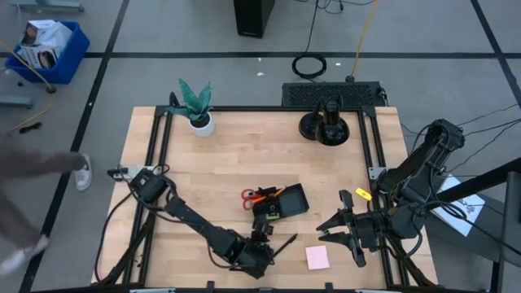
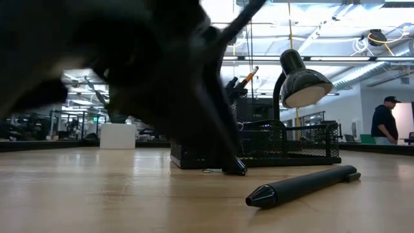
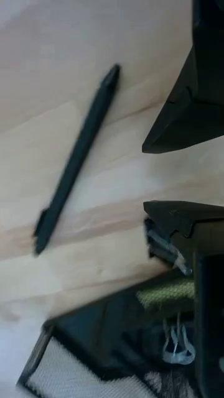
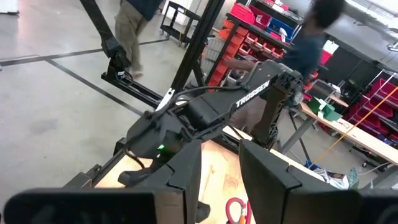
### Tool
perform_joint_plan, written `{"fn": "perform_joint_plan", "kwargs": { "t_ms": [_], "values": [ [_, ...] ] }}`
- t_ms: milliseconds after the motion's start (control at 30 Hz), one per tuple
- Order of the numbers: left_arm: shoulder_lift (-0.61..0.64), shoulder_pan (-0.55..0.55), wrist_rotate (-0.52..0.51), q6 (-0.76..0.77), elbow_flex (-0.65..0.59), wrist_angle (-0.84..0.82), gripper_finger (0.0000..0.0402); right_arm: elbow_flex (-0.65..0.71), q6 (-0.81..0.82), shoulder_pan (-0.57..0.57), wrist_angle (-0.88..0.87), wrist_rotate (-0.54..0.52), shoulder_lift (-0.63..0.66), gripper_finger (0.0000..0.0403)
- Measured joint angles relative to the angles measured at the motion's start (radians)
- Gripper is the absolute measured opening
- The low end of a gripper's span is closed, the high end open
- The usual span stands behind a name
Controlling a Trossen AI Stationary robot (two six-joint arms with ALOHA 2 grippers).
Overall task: Pick and place office supplies into organizer
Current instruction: Put the left black binder clip into the black desk organizer
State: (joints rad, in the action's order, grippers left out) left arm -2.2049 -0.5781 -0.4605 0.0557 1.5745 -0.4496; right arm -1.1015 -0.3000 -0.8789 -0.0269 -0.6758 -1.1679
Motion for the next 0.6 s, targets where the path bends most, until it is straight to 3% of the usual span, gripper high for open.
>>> {"fn": "perform_joint_plan", "kwargs": {
  "t_ms": [267,600],
  "values": [
    [-0.004,-0.015,-0.087,-0.019,0.048,-0.021,0.0140,0.000,-0.001,0.000,0.002,0.000,0.000,0.0100],
    [-0.003,0.013,-0.090,-0.028,0.053,-0.101,0.0140,0.000,-0.002,0.000,0.001,0.000,0.000,0.0100]
  ]
}}
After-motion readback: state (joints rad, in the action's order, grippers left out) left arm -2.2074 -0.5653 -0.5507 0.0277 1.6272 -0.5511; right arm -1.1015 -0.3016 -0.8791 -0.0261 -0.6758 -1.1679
